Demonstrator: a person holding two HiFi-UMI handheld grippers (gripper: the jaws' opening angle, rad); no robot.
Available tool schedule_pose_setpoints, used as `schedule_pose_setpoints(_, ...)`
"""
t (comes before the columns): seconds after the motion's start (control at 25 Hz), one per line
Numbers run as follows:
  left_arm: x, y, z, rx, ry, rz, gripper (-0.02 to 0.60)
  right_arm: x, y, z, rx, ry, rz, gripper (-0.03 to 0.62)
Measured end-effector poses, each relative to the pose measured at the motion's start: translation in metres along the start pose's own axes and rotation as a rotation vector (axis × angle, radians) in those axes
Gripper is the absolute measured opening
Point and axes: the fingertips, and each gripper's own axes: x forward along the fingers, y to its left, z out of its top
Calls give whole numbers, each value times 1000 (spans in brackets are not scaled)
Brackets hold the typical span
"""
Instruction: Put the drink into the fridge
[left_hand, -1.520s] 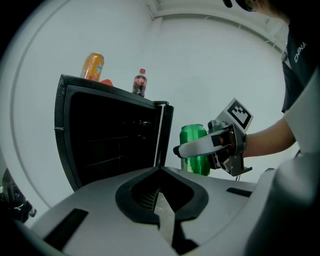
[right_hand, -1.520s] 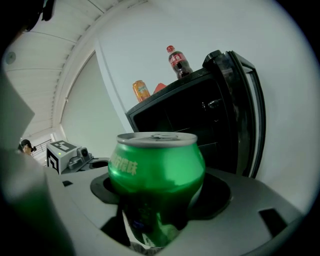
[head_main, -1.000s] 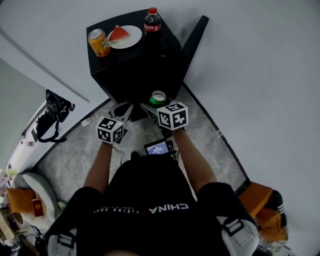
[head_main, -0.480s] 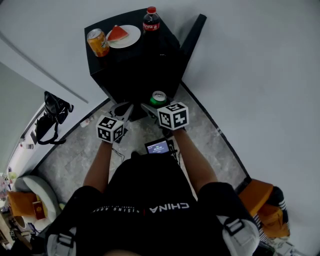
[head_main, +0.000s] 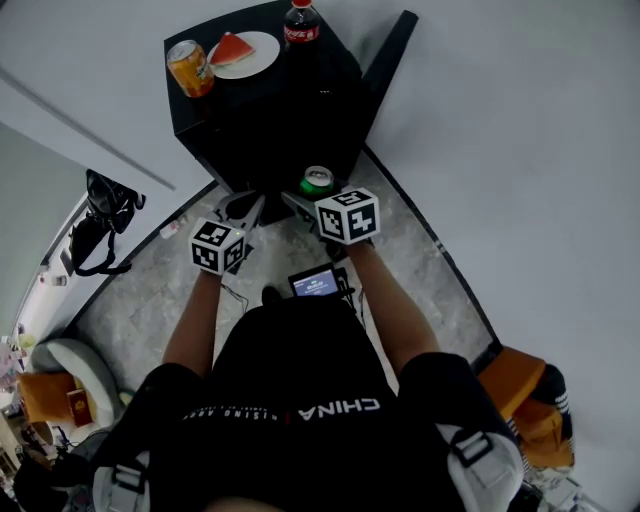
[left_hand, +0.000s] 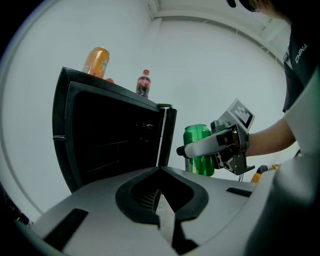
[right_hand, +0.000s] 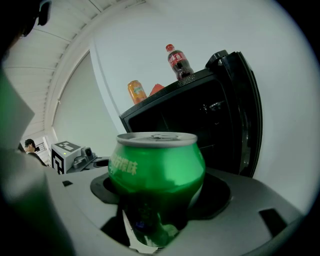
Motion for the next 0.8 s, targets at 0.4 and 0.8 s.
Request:
schedule_pose_setpoints(0.4, 24, 19, -1, 28, 37, 3, 12, 26, -27, 5, -28, 46, 16, 348)
schedule_pose_setpoints(0.8, 71, 45, -12, -13, 43, 19, 12, 76, -65, 1, -44, 83, 23, 348)
